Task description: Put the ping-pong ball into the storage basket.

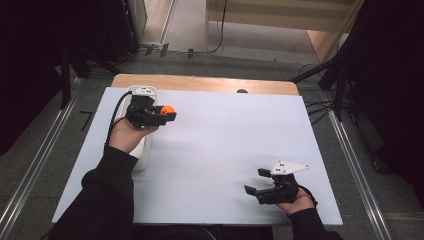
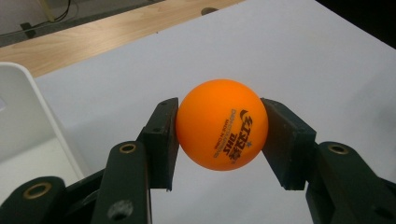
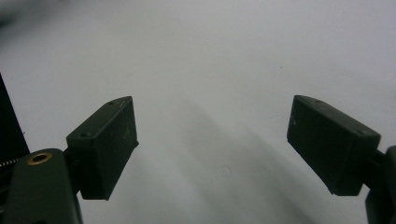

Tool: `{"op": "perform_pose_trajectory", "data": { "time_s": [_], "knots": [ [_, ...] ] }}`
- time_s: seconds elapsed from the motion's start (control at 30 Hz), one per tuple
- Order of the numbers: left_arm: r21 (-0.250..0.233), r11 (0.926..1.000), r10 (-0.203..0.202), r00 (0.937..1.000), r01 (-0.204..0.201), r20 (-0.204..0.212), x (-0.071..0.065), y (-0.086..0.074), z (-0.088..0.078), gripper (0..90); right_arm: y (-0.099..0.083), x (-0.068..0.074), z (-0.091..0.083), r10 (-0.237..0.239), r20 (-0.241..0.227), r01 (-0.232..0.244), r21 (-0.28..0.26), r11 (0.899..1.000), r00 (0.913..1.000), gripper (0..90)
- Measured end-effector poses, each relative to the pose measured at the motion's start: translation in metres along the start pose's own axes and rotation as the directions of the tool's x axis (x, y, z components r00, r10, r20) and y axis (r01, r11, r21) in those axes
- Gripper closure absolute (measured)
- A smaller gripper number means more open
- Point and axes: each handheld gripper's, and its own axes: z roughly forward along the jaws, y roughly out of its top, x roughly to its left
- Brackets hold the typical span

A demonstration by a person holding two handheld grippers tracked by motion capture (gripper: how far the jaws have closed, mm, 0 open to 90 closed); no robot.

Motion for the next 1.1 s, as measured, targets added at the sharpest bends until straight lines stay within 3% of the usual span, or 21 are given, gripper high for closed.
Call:
{"op": "perform_pose_trajectory", "data": {
  "time_s": [0.8, 1.0, 1.1],
  "knots": [
    [-0.021, 0.999, -0.041, 0.9964, 0.04, -0.074, 0.018, -0.002, -0.01, 50.1, 0.0, 0.0, 0.0, -0.003, 0.001, 0.003, 0.001, 1.0, 1.0, 14.6],
    [-0.038, 0.9978, -0.057, 0.9966, 0.055, -0.06, 0.023, -0.001, -0.015, 50.1, 0.0, 0.0, 0.0, -0.001, -0.001, 0.001, 0.002, 1.0, 1.0, 14.6],
    [-0.042, 0.9974, -0.061, 0.9954, 0.058, -0.074, 0.024, -0.001, -0.018, 50.1, 0.0, 0.0, 0.0, -0.002, -0.001, 0.002, 0.0, 1.0, 1.0, 14.6]
  ]
}}
